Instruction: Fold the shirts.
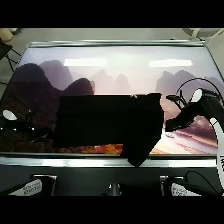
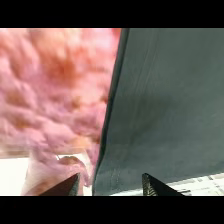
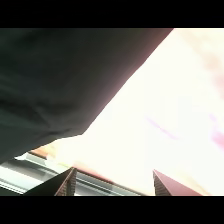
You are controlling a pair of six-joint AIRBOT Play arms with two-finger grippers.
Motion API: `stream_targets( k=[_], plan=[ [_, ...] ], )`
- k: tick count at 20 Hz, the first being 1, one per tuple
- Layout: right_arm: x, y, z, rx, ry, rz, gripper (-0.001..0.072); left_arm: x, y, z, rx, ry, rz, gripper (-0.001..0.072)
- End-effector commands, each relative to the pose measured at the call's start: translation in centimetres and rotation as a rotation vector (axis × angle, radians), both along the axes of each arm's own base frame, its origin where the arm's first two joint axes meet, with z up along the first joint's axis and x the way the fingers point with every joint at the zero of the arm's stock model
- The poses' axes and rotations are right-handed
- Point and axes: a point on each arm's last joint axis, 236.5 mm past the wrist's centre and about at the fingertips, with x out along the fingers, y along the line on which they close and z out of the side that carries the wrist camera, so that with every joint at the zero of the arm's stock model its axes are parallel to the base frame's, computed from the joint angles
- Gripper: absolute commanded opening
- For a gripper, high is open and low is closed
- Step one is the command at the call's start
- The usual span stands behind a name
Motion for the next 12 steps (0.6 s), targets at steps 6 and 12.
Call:
stream_targets(
  k=[6, 12],
  plan=[
    [-1.3, 0.2, -1.1, 0.003, 0.001, -0.002, 0.0492, -1.6, -2.4, -2.0, -0.085, 0.025, 0.056, 0.0454],
    [-6.7, 4.5, -4.3, 0.173, 0.093, -0.016, 0.051, -1.7, -2.7, -2.3, -0.104, 0.044, 0.061, 0.0023]
  ],
)
